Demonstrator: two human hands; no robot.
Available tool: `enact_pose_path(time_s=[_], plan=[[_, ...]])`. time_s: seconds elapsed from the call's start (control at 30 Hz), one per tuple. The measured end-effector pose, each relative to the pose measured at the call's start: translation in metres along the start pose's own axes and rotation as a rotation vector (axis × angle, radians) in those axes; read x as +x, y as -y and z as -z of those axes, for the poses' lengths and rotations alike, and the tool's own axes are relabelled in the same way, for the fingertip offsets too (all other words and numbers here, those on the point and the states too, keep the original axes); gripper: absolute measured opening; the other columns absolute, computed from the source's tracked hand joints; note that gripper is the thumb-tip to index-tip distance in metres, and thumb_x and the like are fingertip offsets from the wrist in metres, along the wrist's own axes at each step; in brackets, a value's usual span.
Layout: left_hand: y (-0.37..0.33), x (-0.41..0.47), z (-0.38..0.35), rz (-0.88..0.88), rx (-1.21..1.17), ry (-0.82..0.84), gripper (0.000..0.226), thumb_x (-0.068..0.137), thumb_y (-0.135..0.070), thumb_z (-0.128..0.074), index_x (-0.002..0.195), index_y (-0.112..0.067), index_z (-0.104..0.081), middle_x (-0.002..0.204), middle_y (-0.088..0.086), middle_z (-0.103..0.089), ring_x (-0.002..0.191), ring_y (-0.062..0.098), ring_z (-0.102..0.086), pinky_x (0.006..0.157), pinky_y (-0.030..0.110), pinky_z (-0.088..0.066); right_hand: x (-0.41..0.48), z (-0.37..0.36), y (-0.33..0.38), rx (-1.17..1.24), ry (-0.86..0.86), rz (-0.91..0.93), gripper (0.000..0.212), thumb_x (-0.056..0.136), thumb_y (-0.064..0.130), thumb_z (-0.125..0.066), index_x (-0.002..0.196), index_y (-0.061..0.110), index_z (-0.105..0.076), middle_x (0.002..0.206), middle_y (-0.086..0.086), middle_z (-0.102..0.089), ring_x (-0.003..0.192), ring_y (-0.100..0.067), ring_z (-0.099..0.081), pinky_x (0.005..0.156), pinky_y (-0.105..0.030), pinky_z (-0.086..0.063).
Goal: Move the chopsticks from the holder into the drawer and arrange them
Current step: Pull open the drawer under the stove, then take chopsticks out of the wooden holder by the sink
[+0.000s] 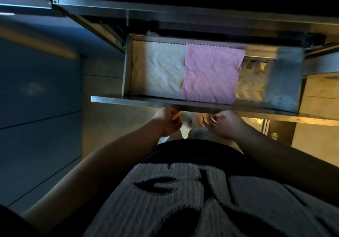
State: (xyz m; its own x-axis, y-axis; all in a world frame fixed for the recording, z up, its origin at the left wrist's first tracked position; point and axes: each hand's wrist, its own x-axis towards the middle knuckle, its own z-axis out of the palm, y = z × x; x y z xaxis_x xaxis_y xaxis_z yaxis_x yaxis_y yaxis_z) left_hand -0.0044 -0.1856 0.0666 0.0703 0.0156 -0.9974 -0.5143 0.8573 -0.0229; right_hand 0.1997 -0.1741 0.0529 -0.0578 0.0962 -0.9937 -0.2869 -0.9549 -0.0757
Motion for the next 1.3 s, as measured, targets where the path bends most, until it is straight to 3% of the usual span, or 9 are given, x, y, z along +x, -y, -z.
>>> enact_pose_path(time_s=[0.13, 0.23, 0.4, 0.47, 0.63, 0.73, 0.8, 1.0, 1.3], plan=[[-0.005, -0.006, -0.002, 0.005, 0.026, -0.004, 0.021, 0.095, -0.009, -0.038, 0.08, -0.013, -0.053, 0.074, 0.003, -0.05, 0.064, 0.017, -0.047, 0.065, 0.03, -0.044, 0.014, 0.004, 0.002, 0.262, -0.044, -0.122, 0.028, 0.094, 0.01, -0.033, 0.108, 0.007, -0.057, 0.108, -0.012, -0.066, 0.098, -0.024, -0.064, 0.081, -0.053, -0.051], [-0.007, -0.018, -0.001, 0.025, 0.207, -0.01, 0.015, 0.097, -0.016, -0.041, 0.095, -0.016, -0.055, 0.088, 0.003, -0.062, 0.081, 0.021, -0.057, 0.078, 0.031, -0.044, 0.004, -0.006, 0.01, 0.115, -0.032, -0.203, 0.031, 0.095, 0.024, -0.037, 0.114, 0.01, -0.055, 0.115, -0.011, -0.068, 0.1, -0.029, -0.063, 0.072, -0.049, -0.045], [-0.005, -0.047, -0.002, -0.206, 0.506, -0.071, 0.013, 0.1, -0.011, -0.045, 0.096, -0.012, -0.058, 0.082, 0.008, -0.057, 0.049, 0.013, -0.053, 0.034, 0.013, -0.035, -0.035, -0.032, 0.023, -0.356, 0.194, -0.148, 0.029, 0.095, 0.033, -0.04, 0.11, 0.013, -0.056, 0.109, -0.005, -0.067, 0.097, -0.027, -0.063, 0.08, -0.045, -0.049], [-0.002, -0.054, -0.001, -0.384, 0.582, -0.099, 0.015, 0.1, -0.011, -0.048, 0.105, -0.008, -0.061, 0.083, 0.008, -0.058, 0.057, 0.015, -0.052, 0.034, 0.012, -0.034, -0.051, -0.045, 0.031, -0.557, 0.234, -0.071, 0.025, 0.096, 0.032, -0.041, 0.102, 0.017, -0.06, 0.109, -0.002, -0.068, 0.093, -0.024, -0.064, 0.087, -0.043, -0.048], [0.017, -0.077, 0.019, -0.79, 0.716, -0.254, 0.012, 0.099, -0.023, -0.054, 0.097, -0.029, -0.064, 0.106, -0.007, -0.062, 0.088, 0.008, -0.056, 0.07, 0.007, -0.041, -0.079, -0.076, 0.036, -1.218, 0.173, 0.489, 0.035, 0.09, 0.026, -0.052, 0.125, 0.019, -0.051, 0.116, -0.003, -0.064, 0.101, -0.022, -0.063, 0.094, -0.041, -0.049], [0.04, -0.089, 0.037, -0.754, 0.72, -0.461, 0.028, 0.095, -0.042, -0.051, 0.119, -0.029, -0.059, 0.125, -0.003, -0.062, 0.114, 0.018, -0.056, 0.097, 0.037, -0.046, -0.091, -0.087, 0.032, -1.523, 0.247, 0.725, 0.042, 0.089, 0.031, -0.052, 0.13, 0.023, -0.046, 0.11, 0.008, -0.062, 0.1, -0.017, -0.06, 0.085, -0.032, -0.047], [0.059, -0.099, 0.05, -0.756, 0.808, -0.615, 0.045, 0.093, -0.05, -0.048, 0.134, -0.031, -0.05, 0.14, -0.003, -0.052, 0.131, 0.024, -0.043, 0.106, 0.044, -0.037, -0.099, -0.094, 0.027, -1.713, 0.303, 0.844, 0.045, 0.089, 0.036, -0.049, 0.132, 0.027, -0.042, 0.124, 0.005, -0.057, 0.112, -0.019, -0.056, 0.092, -0.036, -0.046], [0.119, -0.129, 0.092, -0.877, 0.764, -0.91, 0.056, 0.093, -0.06, -0.041, 0.145, -0.037, -0.034, 0.157, -0.008, -0.028, 0.146, 0.02, -0.014, 0.114, 0.045, -0.017, -0.132, -0.125, -0.013, -2.125, 0.327, 1.415, 0.06, 0.086, 0.048, -0.045, 0.14, 0.031, -0.028, 0.148, 0.004, -0.033, 0.134, -0.024, -0.03, 0.107, -0.044, -0.024], [0.199, -0.156, 0.202, -0.862, 0.584, -1.218, 0.07, 0.087, -0.071, -0.029, 0.149, -0.039, -0.022, 0.162, -0.005, -0.015, 0.149, 0.021, -0.001, 0.117, 0.049, -0.009, -0.173, -0.195, -0.134, -2.285, 0.453, 1.805, 0.075, 0.083, 0.057, -0.044, 0.147, 0.033, -0.014, 0.159, -0.001, -0.012, 0.147, -0.025, -0.003, 0.116, -0.055, -0.001]])
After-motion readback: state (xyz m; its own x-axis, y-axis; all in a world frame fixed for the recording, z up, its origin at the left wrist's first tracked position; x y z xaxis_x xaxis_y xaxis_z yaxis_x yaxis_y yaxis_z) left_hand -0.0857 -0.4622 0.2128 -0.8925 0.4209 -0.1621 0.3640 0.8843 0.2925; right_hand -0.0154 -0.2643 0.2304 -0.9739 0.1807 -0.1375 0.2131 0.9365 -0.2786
